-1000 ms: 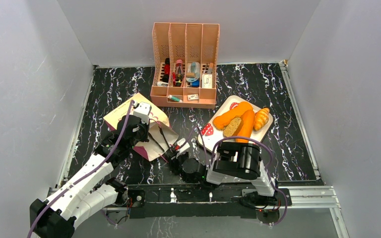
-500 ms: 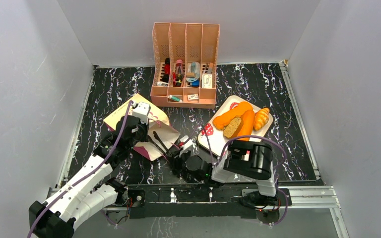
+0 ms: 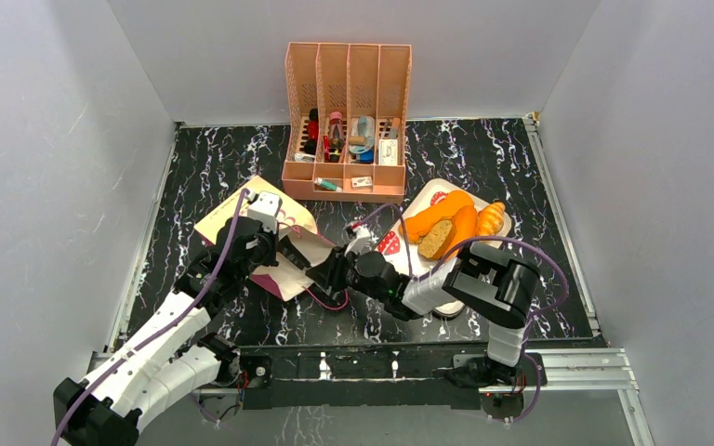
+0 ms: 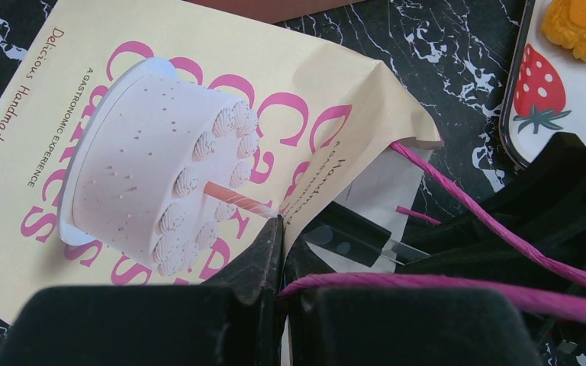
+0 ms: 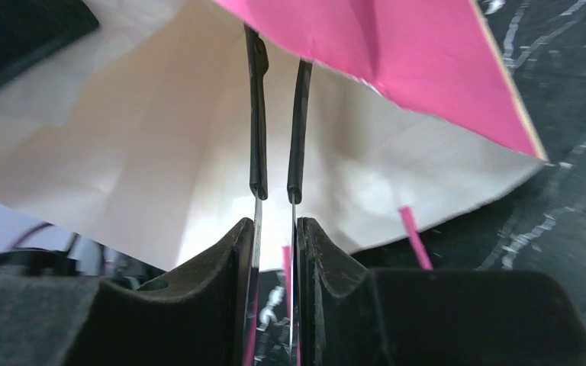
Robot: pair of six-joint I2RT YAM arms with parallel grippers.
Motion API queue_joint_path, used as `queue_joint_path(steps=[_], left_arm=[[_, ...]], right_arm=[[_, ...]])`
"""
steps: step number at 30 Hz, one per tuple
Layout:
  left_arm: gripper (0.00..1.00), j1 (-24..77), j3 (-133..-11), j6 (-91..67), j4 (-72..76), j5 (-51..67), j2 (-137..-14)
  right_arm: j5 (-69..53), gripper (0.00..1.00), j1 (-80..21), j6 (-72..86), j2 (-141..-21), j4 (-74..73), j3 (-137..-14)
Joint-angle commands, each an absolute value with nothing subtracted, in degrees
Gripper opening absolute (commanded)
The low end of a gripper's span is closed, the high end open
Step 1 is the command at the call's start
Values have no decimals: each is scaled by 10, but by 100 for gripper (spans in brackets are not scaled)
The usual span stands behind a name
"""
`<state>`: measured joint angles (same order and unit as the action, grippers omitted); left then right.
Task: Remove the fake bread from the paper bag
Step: Adjust the clamp on the paper bag, then take out the fake bread from the paper bag.
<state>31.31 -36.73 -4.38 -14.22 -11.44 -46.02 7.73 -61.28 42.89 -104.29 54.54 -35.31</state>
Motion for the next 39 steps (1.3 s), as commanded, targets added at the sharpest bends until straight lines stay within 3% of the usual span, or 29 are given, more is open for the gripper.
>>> queue_joint_path(steps=[1,18,39], left_arm=[[0,315,-374,-39,-148,-99,-446],[0,315,-374,-34,-142,-79,-441],[0,315,-375,-26,-142,-63,-431]], right_arm=[[-40,20,-584,551,-1042,525,-408],[-88,24,-539,803,-1069,513,-398],[-57,29,-504,909,-1089,467,-426]])
